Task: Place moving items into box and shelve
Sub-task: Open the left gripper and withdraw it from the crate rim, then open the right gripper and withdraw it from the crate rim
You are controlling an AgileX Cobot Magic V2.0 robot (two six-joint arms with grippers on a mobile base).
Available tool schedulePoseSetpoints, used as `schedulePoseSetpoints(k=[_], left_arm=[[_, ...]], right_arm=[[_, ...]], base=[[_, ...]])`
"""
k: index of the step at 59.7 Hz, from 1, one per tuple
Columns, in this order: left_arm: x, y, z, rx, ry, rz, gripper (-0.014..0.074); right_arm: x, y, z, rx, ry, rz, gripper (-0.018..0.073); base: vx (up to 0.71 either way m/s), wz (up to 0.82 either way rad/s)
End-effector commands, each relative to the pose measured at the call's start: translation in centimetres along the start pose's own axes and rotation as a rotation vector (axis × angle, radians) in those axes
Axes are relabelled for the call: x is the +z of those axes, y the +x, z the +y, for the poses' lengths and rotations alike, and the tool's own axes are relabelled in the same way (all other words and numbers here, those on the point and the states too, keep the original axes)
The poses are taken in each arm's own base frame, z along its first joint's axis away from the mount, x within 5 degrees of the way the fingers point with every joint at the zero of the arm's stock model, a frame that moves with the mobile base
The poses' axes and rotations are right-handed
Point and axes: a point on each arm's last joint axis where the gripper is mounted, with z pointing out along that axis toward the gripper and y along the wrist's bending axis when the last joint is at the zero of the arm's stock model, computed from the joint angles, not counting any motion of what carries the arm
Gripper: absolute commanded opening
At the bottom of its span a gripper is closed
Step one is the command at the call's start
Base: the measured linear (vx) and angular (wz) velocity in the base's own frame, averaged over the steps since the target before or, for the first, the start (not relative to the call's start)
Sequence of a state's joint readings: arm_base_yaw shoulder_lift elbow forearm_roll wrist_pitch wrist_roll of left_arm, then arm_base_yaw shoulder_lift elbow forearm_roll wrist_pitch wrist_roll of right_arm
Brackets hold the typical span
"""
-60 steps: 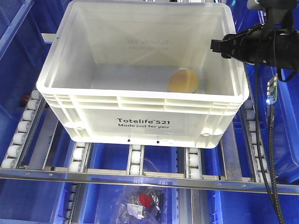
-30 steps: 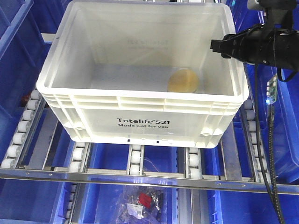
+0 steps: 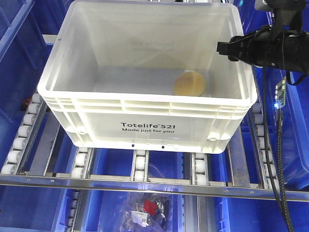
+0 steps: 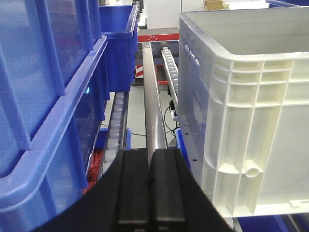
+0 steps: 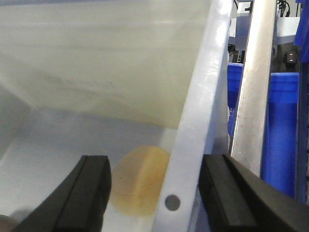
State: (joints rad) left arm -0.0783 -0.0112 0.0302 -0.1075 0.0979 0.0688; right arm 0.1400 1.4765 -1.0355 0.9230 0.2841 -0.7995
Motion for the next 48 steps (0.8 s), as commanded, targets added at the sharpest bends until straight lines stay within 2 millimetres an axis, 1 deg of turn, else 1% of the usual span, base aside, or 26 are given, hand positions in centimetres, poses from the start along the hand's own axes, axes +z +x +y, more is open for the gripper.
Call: schedulePoseSetpoints(k=[1, 28, 36, 42, 48], left_arm=[[0.0, -0.1, 0.1, -0.014, -0.004, -0.068, -0.0008], [0.0, -0.1, 0.1, -0.014, -0.004, -0.068, -0.0008], [0.0, -0.1, 0.1, -0.014, -0.004, -0.068, -0.0008], [0.0, -0.1, 0.1, -0.014, -0.004, -0.068, -0.0008], [0.0, -0.1, 0.1, -0.014, -0.004, -0.068, -0.0008]], right_arm=[[-1.6, -2.0, 0.3, -0.007, 0.014, -0.098, 0.0458], [-1.6, -2.1, 0.3, -0.007, 0.020, -0.104, 0.0458], [-2.5, -2.6, 0.5, -0.013, 0.017, -0.131, 0.0458], [-3.6, -3.1, 0.7, -0.014, 0.017, -0.162, 0.0458], [-4.6, -3.5, 0.5, -0.014, 0.023, -0.185, 0.0458]], base=[[0.00, 0.00], [0.00, 0.00], [0.00, 0.00], [0.00, 0.00], [0.00, 0.00]])
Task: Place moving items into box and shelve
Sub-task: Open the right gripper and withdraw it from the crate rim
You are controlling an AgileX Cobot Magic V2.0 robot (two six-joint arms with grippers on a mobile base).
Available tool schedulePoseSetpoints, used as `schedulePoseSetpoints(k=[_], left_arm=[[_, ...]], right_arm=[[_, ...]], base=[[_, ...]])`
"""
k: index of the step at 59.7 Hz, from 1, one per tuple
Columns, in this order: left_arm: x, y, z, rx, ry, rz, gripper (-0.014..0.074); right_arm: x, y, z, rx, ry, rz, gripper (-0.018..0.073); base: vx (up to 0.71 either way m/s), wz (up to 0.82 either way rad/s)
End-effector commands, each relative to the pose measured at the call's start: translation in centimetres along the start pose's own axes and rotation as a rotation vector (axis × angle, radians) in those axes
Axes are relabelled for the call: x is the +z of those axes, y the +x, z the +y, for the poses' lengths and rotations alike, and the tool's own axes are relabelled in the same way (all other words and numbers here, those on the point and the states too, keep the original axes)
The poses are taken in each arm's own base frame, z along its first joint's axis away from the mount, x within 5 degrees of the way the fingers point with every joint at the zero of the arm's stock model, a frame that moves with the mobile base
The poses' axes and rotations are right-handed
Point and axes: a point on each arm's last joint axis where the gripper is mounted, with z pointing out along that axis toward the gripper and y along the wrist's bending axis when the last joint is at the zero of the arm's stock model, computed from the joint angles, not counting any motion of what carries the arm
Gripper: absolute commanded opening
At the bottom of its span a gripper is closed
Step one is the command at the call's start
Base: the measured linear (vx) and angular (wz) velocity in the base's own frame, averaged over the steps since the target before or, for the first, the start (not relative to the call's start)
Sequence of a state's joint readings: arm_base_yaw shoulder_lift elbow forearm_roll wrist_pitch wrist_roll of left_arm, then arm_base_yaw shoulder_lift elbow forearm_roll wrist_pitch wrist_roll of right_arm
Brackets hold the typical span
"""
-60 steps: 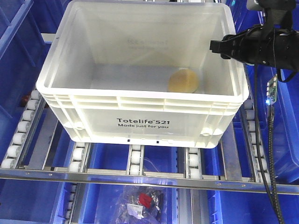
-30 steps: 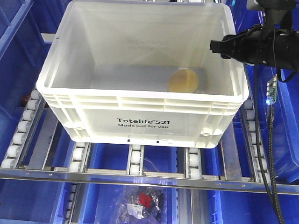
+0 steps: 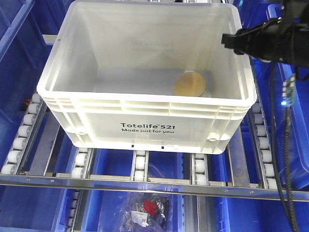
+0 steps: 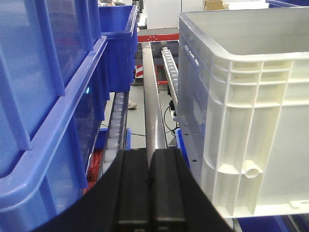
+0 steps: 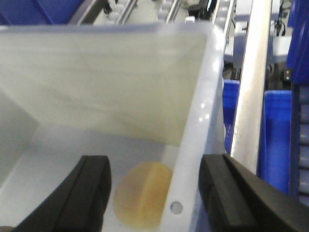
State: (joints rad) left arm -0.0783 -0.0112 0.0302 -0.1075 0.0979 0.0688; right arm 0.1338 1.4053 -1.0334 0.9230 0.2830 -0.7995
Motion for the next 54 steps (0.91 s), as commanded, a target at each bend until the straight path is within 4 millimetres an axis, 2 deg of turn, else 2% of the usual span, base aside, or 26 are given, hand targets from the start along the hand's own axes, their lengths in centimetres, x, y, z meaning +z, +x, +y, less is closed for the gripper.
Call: schedulePoseSetpoints(k=[1, 8, 18, 29, 40, 49, 54], left_arm=[[0.0, -0.1, 0.1, -0.014, -0.004, -0.068, -0.0008], [0.0, -0.1, 0.1, -0.014, -0.004, -0.068, -0.0008], [0.0, -0.1, 0.1, -0.014, -0.004, -0.066, -0.0008], [0.0, -0.1, 0.1, -0.014, -0.004, -0.066, -0.0008], [0.0, -0.1, 0.1, -0.014, -0.004, -0.066, -0.0006], [0.0, -0.1, 0.1, -0.014, -0.004, -0.066, -0.0006], [0.0, -0.1, 0.1, -0.014, -0.004, -0.066, -0.0006]], right_arm=[[-2.4, -2.5, 0.0, -0.002, 0.024, -0.118, 0.0458], [-3.9, -2.6, -0.4, 0.001, 0.037, -0.138, 0.0458], [-6.2, 0.7, -1.3, 0.057, 0.108, -0.142, 0.0458], [-9.9, 3.8, -0.9, 0.055, 0.160, -0.203, 0.0458], [-14.5, 6.3, 0.2, 0.017, 0.160, -0.313, 0.0455], [-17.5, 8.4, 0.4, 0.014, 0.205, -0.441, 0.0407], [-18.8, 9.6, 0.5, -0.044, 0.230, -0.491, 0.0333]], base=[[0.00, 0.00], [0.00, 0.00], [0.00, 0.00], [0.00, 0.00], [0.00, 0.00], [0.00, 0.00], [0.00, 0.00]])
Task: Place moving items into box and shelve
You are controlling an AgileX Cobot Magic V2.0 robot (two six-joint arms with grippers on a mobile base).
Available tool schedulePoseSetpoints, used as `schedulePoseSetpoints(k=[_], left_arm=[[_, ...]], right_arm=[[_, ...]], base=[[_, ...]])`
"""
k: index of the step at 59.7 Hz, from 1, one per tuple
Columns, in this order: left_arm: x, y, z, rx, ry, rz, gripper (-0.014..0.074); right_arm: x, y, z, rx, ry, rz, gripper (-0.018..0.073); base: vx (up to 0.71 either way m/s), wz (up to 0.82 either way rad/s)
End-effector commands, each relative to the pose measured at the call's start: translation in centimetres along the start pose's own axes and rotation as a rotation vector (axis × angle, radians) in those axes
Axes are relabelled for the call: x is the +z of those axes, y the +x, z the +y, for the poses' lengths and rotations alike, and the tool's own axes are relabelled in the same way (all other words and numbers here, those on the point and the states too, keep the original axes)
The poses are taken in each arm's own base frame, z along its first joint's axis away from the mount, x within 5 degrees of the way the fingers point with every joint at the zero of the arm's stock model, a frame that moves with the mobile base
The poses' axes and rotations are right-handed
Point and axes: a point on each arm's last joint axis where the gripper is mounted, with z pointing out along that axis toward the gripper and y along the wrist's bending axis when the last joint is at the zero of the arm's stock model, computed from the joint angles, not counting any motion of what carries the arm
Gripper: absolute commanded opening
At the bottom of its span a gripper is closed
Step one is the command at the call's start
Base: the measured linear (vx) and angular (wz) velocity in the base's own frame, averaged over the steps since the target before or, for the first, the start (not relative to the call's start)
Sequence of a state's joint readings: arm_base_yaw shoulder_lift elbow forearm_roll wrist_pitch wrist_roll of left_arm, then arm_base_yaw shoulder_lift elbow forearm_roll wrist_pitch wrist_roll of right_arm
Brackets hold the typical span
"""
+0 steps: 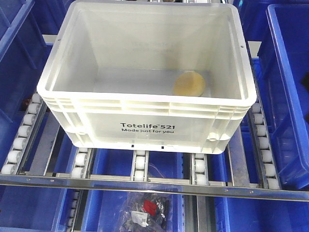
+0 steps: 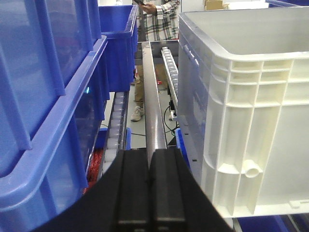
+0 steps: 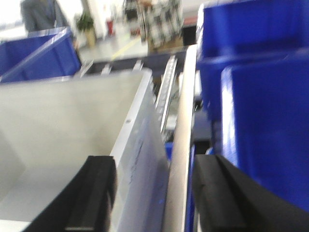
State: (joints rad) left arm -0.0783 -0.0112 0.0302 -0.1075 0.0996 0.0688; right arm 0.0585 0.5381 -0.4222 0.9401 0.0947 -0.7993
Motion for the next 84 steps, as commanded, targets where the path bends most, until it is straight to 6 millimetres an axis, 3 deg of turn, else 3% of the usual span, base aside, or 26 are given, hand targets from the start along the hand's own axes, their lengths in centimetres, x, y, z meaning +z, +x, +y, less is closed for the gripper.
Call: schedulePoseSetpoints(k=[1, 13, 22, 31, 43, 59, 84], left_arm=[[0.0, -0.1, 0.1, -0.014, -0.004, -0.067, -0.0006], [0.0, -0.1, 0.1, -0.014, -0.004, -0.067, -0.0006], [0.0, -0.1, 0.1, -0.014, -0.004, -0.067, -0.0006], [0.0, -0.1, 0.1, -0.014, -0.004, -0.067, -0.0008], [0.0, -0.1, 0.1, -0.014, -0.004, -0.067, -0.0006], [0.0, -0.1, 0.1, -0.014, -0.004, -0.067, -0.0006], [0.0, -0.1, 0.1, -0.014, -0.004, -0.067, -0.0006]], right_arm=[[-1.5, -0.7, -0.4, -0.070, 0.050, -0.108, 0.0312], [-3.8, 0.3, -0.4, -0.193, 0.062, -0.175, -0.0016], [-4.2, 1.6, -0.6, -0.230, 0.077, -0.188, -0.0011], [-4.0, 3.7, -1.4, -0.156, 0.127, -0.159, -0.0008], [-4.0, 5.5, -2.1, -0.223, 0.198, -0.204, -0.0008], [-3.9, 10.0, -2.7, -0.192, 0.196, -0.180, -0.0007], [-5.4, 10.6, -2.5, -0.192, 0.199, -0.182, -0.0006]], base=[[0.00, 0.00], [0.00, 0.00], [0.00, 0.00], [0.00, 0.00], [0.00, 0.00], [0.00, 0.00], [0.00, 0.00]])
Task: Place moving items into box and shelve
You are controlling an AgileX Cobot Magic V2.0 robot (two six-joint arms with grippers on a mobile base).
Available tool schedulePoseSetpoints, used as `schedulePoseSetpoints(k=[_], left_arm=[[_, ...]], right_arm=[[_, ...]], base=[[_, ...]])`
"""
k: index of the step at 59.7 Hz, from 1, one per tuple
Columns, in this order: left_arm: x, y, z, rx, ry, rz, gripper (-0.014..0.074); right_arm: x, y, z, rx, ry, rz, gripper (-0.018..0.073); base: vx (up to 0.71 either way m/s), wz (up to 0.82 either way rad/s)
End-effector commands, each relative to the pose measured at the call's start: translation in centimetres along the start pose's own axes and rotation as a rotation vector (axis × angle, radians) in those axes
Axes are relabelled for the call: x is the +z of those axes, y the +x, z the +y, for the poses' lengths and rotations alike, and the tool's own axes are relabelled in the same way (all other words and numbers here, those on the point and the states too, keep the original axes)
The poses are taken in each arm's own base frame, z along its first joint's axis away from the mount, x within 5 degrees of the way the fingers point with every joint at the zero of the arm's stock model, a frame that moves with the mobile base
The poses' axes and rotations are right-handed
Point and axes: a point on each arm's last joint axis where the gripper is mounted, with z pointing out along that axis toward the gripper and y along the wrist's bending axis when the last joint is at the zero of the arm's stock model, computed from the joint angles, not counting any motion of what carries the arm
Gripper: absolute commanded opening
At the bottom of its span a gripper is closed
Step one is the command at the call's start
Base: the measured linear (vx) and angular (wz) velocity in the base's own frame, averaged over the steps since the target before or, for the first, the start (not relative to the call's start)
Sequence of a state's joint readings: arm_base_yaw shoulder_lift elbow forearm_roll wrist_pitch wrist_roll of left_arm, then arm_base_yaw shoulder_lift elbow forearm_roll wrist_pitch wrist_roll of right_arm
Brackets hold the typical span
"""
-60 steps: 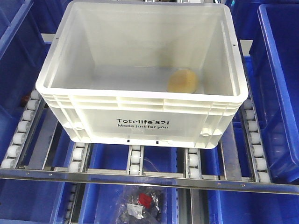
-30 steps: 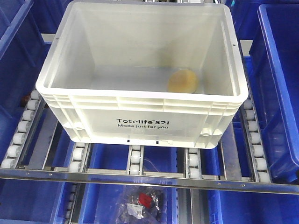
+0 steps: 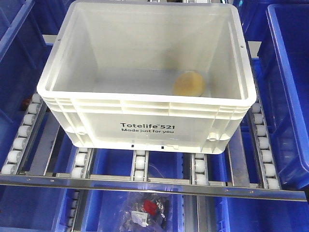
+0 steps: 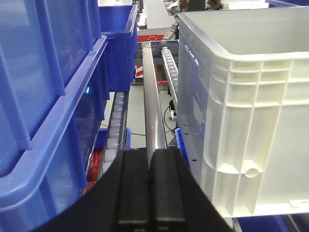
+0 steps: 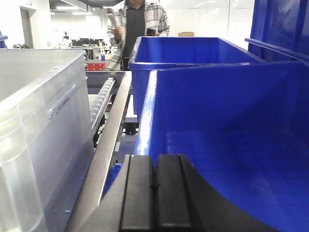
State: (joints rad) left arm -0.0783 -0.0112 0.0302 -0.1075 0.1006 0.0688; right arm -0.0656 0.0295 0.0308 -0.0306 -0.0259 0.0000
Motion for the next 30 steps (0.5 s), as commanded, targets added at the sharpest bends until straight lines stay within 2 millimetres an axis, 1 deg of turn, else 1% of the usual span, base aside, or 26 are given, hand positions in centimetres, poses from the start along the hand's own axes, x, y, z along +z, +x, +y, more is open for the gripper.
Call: schedulePoseSetpoints(k=[1, 8, 18, 30], left_arm=[[0.02, -0.08, 0.06, -0.014, -0.004, -0.067, -0.0006], [0.02, -0.07, 0.06, -0.014, -0.004, -0.066, -0.0006], [0.02, -0.06, 0.06, -0.014, -0.004, -0.065, -0.0006], [0.02, -0.06, 0.06, -0.014, -0.004, -0.065, -0.0006]], right_arm=[[-0.29, 0.00, -0.04, -0.018, 0.009, -0.029, -0.0006], [-0.45, 0.28, -0.05, -0.016, 0.010, -0.005, -0.0006], [-0.47, -0.01, -0.05, -0.015, 0.010, -0.038, -0.0006], [-0.47, 0.05, -0.05, -0.010, 0.010, -0.031, -0.0006]], base=[[0.00, 0.00], [0.00, 0.00], [0.00, 0.00], [0.00, 0.00]])
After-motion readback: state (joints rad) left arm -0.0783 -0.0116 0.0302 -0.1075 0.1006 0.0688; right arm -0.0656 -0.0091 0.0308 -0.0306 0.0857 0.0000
